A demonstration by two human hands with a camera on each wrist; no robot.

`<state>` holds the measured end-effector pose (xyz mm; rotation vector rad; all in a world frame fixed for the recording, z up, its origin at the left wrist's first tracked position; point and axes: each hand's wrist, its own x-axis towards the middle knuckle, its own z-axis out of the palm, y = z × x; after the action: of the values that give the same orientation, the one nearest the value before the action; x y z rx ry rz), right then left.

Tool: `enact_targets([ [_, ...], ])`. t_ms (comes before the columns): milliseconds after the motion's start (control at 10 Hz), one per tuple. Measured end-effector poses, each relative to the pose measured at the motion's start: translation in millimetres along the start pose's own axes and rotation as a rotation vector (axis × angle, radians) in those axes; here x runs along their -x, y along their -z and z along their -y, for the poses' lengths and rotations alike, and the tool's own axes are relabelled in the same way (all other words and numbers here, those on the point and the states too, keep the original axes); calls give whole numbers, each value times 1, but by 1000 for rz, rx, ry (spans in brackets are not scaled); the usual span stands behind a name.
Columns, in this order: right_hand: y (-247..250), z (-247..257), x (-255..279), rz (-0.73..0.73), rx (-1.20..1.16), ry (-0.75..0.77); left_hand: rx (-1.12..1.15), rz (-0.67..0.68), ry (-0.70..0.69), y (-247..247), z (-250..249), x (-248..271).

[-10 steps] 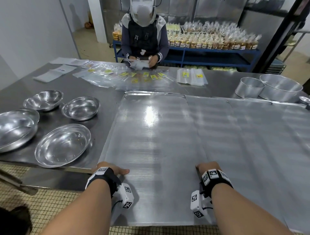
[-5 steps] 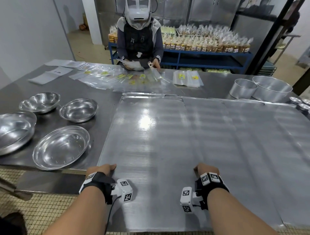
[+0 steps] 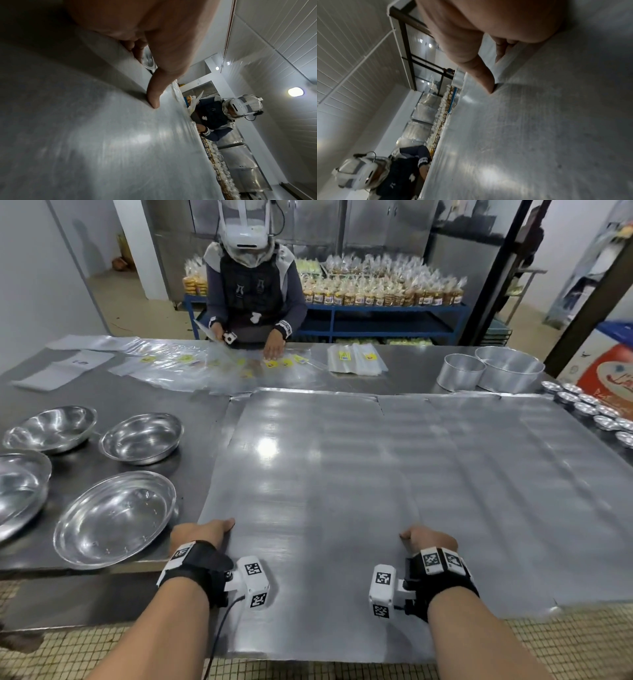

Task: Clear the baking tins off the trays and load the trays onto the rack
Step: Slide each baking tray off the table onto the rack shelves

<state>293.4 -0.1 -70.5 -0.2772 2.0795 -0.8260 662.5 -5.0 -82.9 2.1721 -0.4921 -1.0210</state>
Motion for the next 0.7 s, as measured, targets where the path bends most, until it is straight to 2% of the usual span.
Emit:
enact_targets([
  [100,10,-4,-5,-27,-146,-21,-4,43,-28,-6,-4,9],
  [200,28,-4,1,-118,-346,-79,-34,83,-71,-14,-11,19],
  [300,49,-18,12,-173,-146,-39,-63,129,-122,-25,-22,27],
  [400,66,-40,15,-199,-190,-32,-44,176,-76,-39,-29,33],
  [500,89,-68,11,-211,-207,6,-65,242,-92,-56,-37,48],
  [600,109,-77,11,-238,-297,-33,-117,265,-158,-75,-44,69],
  [700,145,-89,11,-329,-494,-66,-143,329,-192,-99,-47,88],
])
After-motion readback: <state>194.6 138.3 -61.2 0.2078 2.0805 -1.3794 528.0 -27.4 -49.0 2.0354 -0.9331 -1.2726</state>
